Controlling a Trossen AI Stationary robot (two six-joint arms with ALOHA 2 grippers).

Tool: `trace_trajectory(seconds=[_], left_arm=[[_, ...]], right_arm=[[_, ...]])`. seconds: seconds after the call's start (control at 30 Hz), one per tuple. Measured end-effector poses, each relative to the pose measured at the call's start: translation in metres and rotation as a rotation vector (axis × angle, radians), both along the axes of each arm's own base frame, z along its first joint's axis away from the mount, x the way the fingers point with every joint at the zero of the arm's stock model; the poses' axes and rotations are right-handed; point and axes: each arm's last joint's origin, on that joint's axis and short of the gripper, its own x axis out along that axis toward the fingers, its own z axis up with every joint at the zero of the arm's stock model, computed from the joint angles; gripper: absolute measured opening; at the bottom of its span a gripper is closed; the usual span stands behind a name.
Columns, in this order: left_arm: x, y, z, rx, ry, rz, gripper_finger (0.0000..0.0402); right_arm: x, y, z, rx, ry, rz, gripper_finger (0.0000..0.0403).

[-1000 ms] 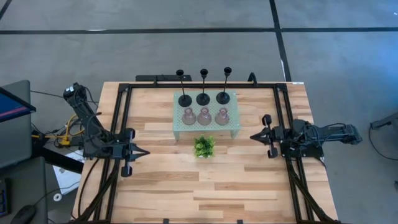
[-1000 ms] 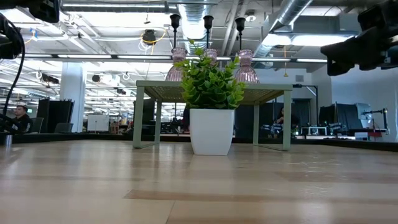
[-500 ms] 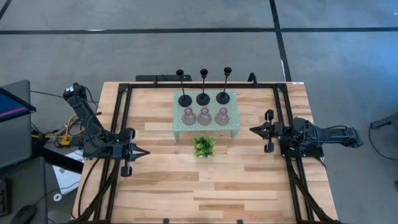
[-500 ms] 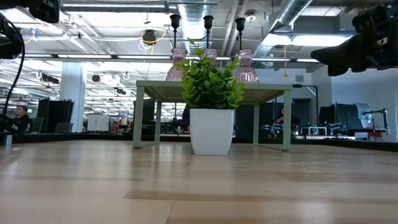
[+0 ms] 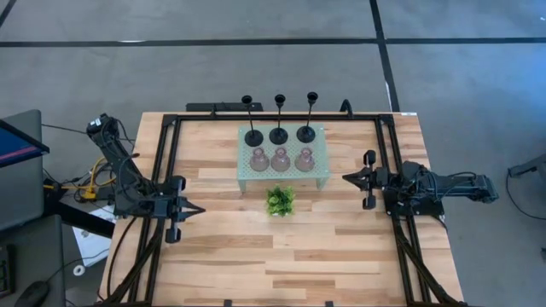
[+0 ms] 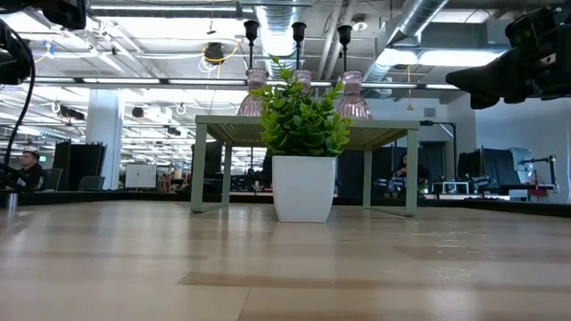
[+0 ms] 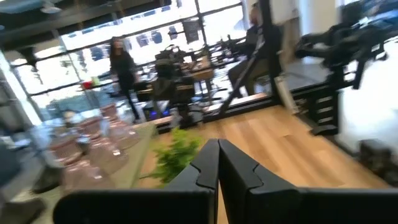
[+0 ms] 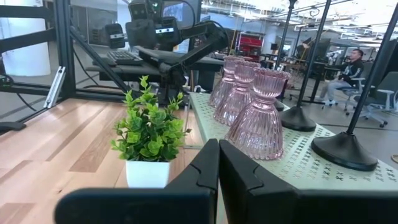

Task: Pick & Place candle stick holders
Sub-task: Return to Home Position

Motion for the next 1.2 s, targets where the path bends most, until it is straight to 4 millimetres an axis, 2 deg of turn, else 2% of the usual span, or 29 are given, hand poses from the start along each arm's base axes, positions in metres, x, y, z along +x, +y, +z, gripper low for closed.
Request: trace_trajectory(seconds=[0.2, 0.47, 0.63, 0.83, 1.07, 1.2], left_arm=[[0.006, 0.003, 0.004, -0.029, -0.059, -0.102, 0.0005], [0.023, 0.027, 0.007, -0.137, -0.097, 0.083, 0.0005], [0.029, 0.033, 0.008, -0.047, -0.133, -0.026, 0.0005], [0.038, 0.048, 0.003, -0.102, -0.087, -0.004, 0.0005], [0.051, 0.071, -0.004, -0.145, -0.02, -0.081, 0.0005], [0.047, 0.087, -0.002, -0.155, -0.031, -0.125, 0.0005]], right_arm=[[0.0, 0.0, 0.0, 0.0, 0.0, 0.0, 0.0], [0.0, 0.0, 0.0, 0.0, 0.001, 0.0, 0.0], [0.0, 0.0, 0.0, 0.0, 0.002, 0.0, 0.0], [0.0, 0.0, 0.0, 0.0, 0.004, 0.001, 0.0], [0.0, 0.0, 0.0, 0.0, 0.005, 0.001, 0.0], [0.0, 0.0, 0.0, 0.0, 0.006, 0.001, 0.0]])
